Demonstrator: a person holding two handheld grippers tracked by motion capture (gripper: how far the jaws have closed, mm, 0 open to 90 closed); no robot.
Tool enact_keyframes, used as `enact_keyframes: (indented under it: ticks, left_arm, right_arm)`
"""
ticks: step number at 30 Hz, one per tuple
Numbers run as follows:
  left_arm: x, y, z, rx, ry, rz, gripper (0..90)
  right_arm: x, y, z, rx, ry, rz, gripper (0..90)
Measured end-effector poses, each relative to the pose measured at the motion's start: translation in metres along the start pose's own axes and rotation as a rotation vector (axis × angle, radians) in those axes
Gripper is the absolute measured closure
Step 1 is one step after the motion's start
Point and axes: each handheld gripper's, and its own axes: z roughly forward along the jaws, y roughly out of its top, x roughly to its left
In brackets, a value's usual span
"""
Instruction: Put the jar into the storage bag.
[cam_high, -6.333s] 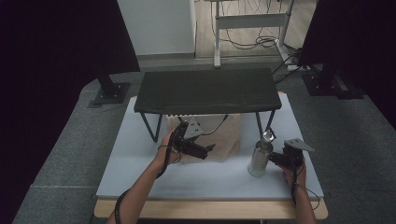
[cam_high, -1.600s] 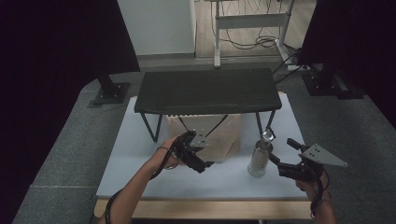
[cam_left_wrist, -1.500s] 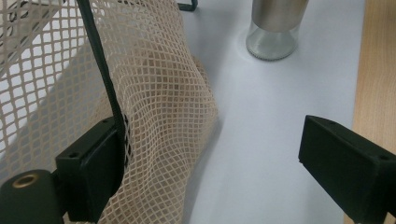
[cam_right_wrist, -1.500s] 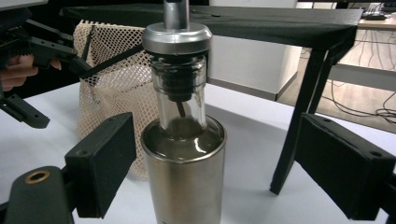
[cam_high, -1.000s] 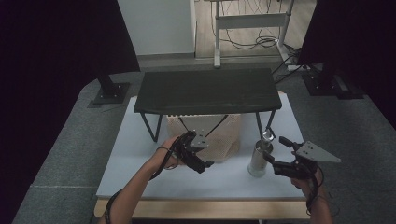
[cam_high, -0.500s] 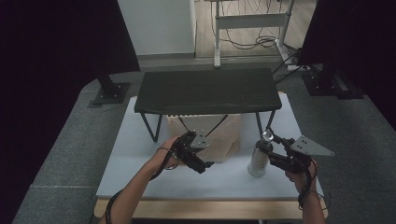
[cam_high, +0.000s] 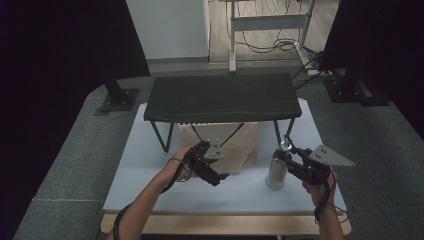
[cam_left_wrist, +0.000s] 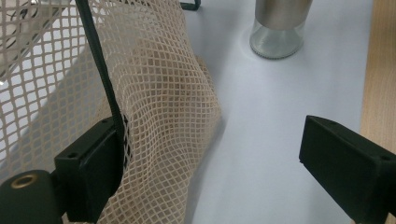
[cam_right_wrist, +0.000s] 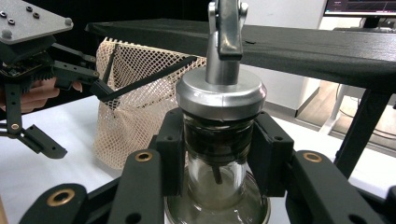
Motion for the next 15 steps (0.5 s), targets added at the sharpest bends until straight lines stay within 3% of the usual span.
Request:
enact_keyframes:
  ticks: [8,15]
  left_arm:
    - [0.0,0.0,0.0,0.007,-0.001,0.006,8.9]
    - [-0.001,0.002,0.0,0.024,0.0,0.02,8.9]
  right_arm:
    - [0.004,0.01,-0.002,-0.023,0.005,-0.009,60.4]
    - [0.009,0.02,-0.005,-0.098,-0.018,-0.001,60.4]
